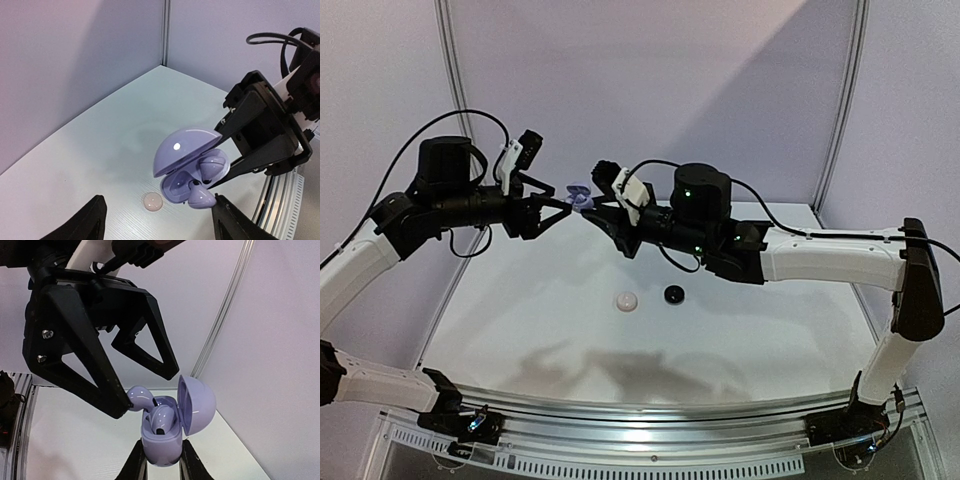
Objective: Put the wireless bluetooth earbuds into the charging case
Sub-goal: Adjust the left earbud in the left side groove of the charging case.
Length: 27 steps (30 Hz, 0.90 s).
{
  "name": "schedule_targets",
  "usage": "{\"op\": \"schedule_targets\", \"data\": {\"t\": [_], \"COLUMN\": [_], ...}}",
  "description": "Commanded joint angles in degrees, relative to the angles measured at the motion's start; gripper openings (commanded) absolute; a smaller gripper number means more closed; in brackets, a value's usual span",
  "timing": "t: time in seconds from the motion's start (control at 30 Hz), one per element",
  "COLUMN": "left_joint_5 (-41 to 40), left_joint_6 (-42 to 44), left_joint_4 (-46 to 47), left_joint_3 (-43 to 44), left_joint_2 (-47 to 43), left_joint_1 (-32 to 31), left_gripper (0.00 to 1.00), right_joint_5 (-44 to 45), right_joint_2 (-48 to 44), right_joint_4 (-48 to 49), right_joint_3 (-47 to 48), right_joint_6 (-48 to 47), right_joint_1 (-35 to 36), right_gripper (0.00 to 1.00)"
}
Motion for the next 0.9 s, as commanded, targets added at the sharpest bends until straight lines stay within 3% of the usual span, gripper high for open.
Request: {"op": "schedule_targets", "data": {"t": [0.0,0.87], "left_joint_5": [-2.73,-4.67], "left_joint_6": [3.18,6.26], "left_joint_4": [-1.52,-1.55], "left_joint_3": [1.10,1.29], "left_joint_2": [-1.39,-2.02], "left_joint_1": [0.45,1.16], "left_gripper": [0.73,0.69], "right_joint_5": [-0.19,-4.95], "right_joint_2": [-1.77,-2.19], "right_joint_4": [0.64,0.41], "right_joint_3": [1.32,0.87], "right_joint_6": [-0.81,-1.14], "right_joint_1": [0.28,0.34], "right_gripper": [0.00,0.00]}}
